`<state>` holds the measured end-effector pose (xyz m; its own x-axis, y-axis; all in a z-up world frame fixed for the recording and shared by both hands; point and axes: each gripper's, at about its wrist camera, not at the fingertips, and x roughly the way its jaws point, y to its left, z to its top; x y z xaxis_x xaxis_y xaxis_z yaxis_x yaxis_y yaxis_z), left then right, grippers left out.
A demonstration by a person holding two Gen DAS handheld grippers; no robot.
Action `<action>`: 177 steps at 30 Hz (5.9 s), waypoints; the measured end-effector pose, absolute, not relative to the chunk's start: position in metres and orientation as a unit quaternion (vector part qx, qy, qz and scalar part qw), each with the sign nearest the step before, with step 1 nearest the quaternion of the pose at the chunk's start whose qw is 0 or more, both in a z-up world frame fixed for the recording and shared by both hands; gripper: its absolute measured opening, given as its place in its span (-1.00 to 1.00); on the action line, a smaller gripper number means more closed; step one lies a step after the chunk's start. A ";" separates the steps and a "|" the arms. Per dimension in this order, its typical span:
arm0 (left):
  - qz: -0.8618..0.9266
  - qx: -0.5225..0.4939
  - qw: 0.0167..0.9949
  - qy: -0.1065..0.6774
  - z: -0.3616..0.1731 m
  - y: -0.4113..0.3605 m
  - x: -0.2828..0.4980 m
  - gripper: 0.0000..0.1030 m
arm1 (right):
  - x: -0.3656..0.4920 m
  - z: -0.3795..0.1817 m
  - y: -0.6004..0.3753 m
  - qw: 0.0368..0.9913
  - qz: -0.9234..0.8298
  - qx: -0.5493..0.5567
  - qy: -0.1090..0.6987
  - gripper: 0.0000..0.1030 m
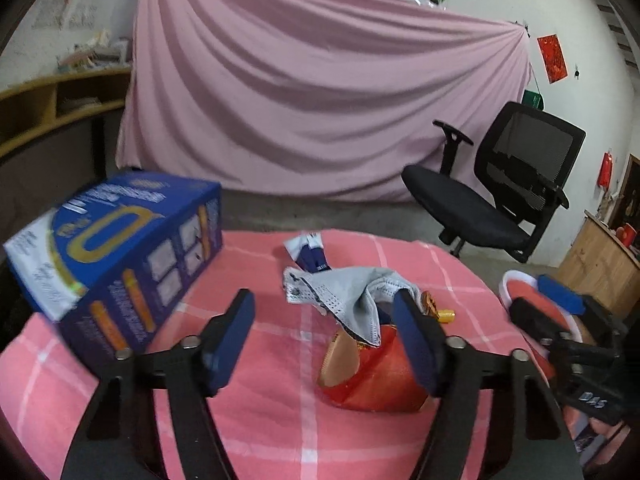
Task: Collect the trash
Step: 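Grasp the grey face mask with the left gripper while the right gripper grasps the dried orange slice, then carry the mask and orange slice over the bucket and open both grippers, then move both grippers back over the trash on the table, then grasp the red paper cup with the left gripper while the right gripper grasps the green battery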
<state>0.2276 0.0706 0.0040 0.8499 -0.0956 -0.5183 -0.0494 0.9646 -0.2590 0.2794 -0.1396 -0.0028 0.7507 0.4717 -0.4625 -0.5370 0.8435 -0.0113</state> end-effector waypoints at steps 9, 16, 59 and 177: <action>-0.060 -0.190 0.922 0.331 -0.002 0.082 0.252 -0.42 | 0.326 -0.025 -0.123 0.889 0.324 -0.045 0.321 0.04; -0.070 -0.195 0.917 0.340 0.000 0.086 0.254 -0.68 | 0.343 -0.037 -0.126 0.866 0.344 -0.022 0.363 -0.52; -0.222 0.002 0.966 0.133 0.094 -0.169 0.263 -1.00 | 0.272 0.043 -0.365 0.992 0.085 0.060 0.069 -0.56; -0.110 -0.039 0.905 0.409 -0.014 0.047 0.278 -0.77 | 0.360 -0.068 -0.131 0.829 0.340 -0.132 0.424 -0.84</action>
<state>0.2785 0.0474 -0.0140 0.6412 -0.2305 -0.7319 0.1667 0.9729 -0.1603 0.3604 -0.1305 -0.0677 0.4094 0.4523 -0.7924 -0.6766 0.7331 0.0689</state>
